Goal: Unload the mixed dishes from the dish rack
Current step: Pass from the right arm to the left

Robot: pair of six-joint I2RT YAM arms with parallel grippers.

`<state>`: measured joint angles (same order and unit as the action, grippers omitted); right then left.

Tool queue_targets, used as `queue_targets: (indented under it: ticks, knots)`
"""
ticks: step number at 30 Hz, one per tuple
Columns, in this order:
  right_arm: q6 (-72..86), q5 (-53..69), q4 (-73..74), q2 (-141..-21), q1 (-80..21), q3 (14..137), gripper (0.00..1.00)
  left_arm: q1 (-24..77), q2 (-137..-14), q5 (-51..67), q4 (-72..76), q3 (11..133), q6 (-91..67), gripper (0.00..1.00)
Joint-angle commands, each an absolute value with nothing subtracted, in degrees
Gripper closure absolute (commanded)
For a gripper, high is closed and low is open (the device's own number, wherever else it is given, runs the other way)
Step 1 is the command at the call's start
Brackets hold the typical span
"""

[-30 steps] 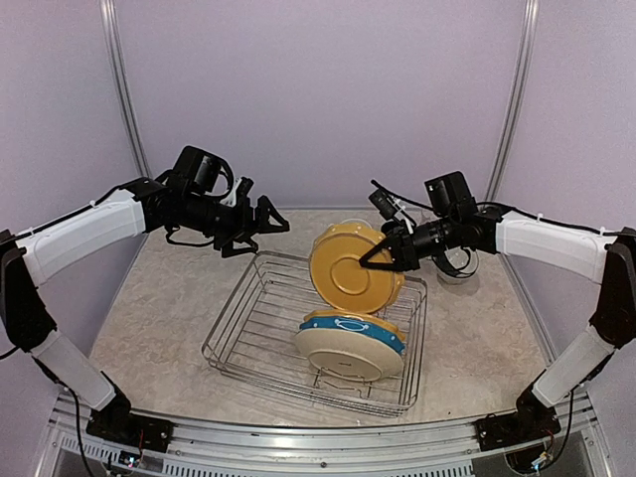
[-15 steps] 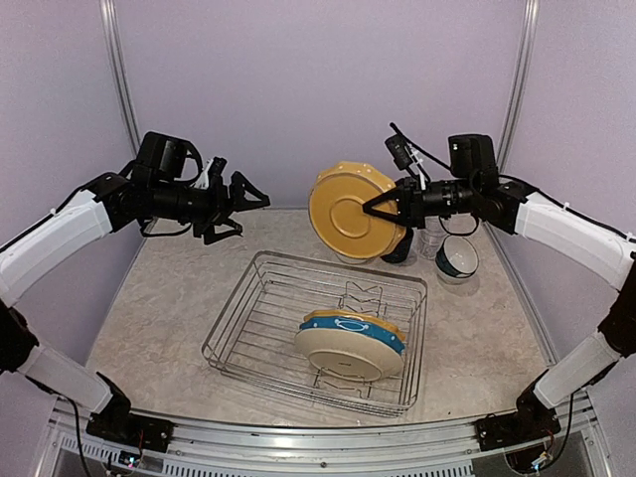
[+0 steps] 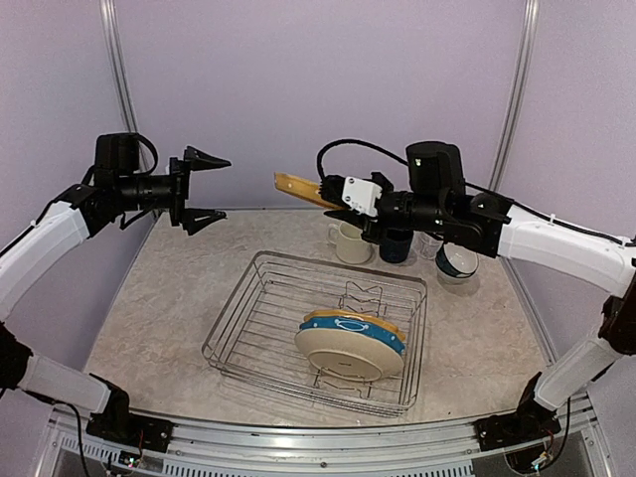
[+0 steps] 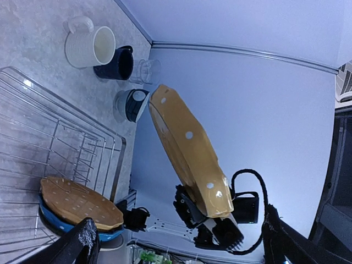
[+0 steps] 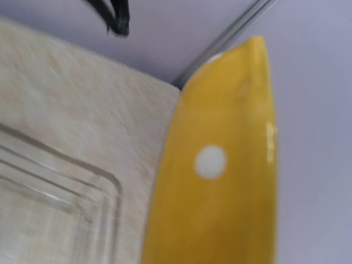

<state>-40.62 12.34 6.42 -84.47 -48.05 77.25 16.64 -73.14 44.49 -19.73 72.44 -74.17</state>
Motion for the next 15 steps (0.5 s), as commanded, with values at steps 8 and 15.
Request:
queue_targets:
  ticks: [8, 15]
  knots:
    - [-58.8, -6.7, -8.1, -91.2, -55.5, 79.7, 1.0, 20.9, -78.7, 49.8, -5.0, 70.2, -88.1, 0.01]
    - [-59.9, -6.9, -9.9, -93.1, -58.1, 80.1, 1.0, 24.2, -85.9, 48.1, -8.6, 74.6, -84.4, 0.08]
